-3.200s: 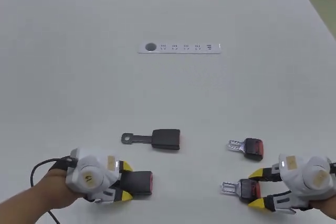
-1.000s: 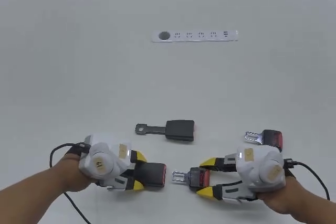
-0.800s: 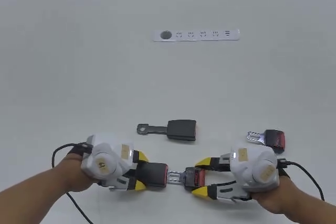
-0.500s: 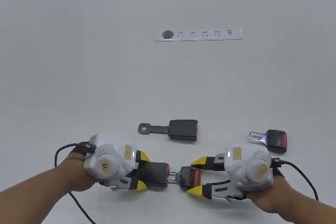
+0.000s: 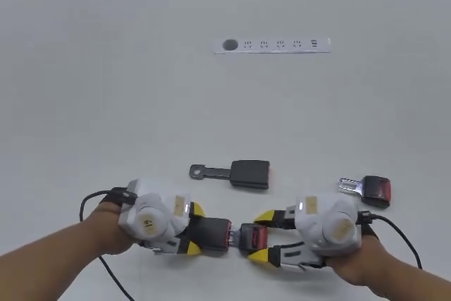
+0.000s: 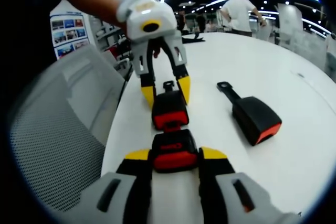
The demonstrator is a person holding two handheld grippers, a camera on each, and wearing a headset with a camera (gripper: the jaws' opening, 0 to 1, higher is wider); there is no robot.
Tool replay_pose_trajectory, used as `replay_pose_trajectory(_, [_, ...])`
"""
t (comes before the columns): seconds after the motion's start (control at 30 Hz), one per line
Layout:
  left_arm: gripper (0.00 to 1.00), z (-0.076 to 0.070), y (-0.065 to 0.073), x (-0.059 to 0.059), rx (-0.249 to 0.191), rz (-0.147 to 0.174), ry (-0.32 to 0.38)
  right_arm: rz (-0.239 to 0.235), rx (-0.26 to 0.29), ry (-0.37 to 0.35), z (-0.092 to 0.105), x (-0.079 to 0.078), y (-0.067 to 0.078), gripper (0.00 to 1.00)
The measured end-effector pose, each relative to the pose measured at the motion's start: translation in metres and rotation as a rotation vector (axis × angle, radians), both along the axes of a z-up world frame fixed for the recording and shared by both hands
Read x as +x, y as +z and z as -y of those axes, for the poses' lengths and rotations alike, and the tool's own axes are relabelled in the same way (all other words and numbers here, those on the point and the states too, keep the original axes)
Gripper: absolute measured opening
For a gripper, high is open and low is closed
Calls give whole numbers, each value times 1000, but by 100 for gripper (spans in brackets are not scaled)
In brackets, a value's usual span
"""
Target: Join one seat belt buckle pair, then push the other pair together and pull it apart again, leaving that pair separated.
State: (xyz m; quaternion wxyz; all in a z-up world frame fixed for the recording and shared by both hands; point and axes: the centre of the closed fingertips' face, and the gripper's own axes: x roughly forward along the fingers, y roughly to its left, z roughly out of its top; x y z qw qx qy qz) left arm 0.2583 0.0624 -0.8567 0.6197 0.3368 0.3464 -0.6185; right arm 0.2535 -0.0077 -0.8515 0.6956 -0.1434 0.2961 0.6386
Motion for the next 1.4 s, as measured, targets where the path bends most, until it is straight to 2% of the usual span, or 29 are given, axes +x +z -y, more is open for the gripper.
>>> replay_pose_trajectory(0.2, [32,0,-1,0,4,7,-9,-1,-7,1,-10,2,0,33])
replay_pose_trajectory(0.47, [32,-1,-1,-6,-2,1,-5,1,-26,-1,-10,0,0,33])
replay_pose_trajectory(0.73, [32,-2,-2,-6,-8,-1,-15,21,-48,12,-9,-1,-1,33])
replay_pose_trajectory(0.9, [32,-3,-2,-5,-26,-5,-10,37,-56,20,-8,-2,-1,33])
replay_pose_trajectory(1.03, [32,-4,-1,-4,-61,-19,5,55,-58,30,-7,-2,-1,33])
replay_pose_trajectory(1.4, [32,-4,0,-2,-118,-38,20,92,-37,28,-6,-2,0,33])
